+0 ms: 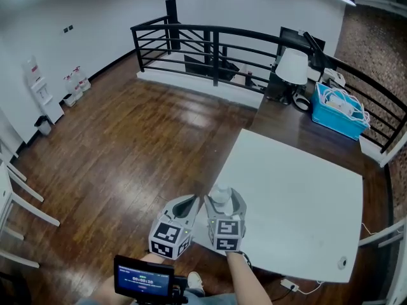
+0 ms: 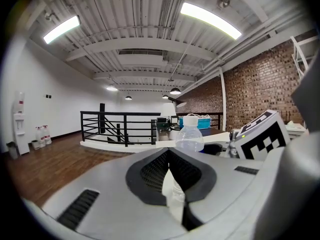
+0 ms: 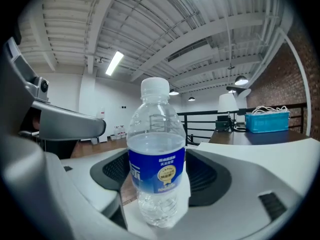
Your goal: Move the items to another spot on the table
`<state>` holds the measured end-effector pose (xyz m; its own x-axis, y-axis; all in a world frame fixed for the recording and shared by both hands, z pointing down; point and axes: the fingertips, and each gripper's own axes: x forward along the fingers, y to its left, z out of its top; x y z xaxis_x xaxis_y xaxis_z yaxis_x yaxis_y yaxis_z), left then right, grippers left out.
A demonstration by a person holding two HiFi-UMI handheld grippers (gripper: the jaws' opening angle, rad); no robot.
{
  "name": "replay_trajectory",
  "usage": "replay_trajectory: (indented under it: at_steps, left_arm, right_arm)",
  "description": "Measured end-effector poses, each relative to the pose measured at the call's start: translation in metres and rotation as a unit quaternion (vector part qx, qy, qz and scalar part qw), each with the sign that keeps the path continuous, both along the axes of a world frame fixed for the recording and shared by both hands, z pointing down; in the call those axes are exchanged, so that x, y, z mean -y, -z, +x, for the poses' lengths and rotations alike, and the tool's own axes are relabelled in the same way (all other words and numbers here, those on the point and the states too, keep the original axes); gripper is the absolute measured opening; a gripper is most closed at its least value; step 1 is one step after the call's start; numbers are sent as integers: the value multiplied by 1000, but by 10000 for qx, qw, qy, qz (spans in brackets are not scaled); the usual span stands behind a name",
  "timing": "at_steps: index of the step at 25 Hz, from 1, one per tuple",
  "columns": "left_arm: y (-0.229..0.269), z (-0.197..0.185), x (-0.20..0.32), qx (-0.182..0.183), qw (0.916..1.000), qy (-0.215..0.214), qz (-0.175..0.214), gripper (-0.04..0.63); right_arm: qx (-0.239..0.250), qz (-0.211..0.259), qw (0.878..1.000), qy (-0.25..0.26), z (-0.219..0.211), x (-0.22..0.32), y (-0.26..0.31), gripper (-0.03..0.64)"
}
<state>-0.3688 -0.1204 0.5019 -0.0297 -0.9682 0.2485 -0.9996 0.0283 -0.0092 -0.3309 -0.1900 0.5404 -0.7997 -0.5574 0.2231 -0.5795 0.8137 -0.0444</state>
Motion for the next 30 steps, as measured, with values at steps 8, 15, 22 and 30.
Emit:
replay_trajectory:
  at_steps: [8, 15, 22, 30]
  left_arm:
    - [6, 11, 0, -54, 10000, 42, 62, 11]
    - [14, 45, 8, -100, 9998, -91, 147, 11]
    - [32, 103, 28, -147, 9985, -416, 328, 11]
    - [53, 188, 57, -285, 9930, -1045, 466, 11]
  right_arm:
    - [-19, 79, 9999, 94, 14, -12, 11, 347]
    - [34, 126, 9999, 85, 48, -17, 26, 347]
    - [117, 238, 9996, -109, 111, -14, 54, 316]
    - [36, 372, 9965, -753, 202, 10, 86, 284]
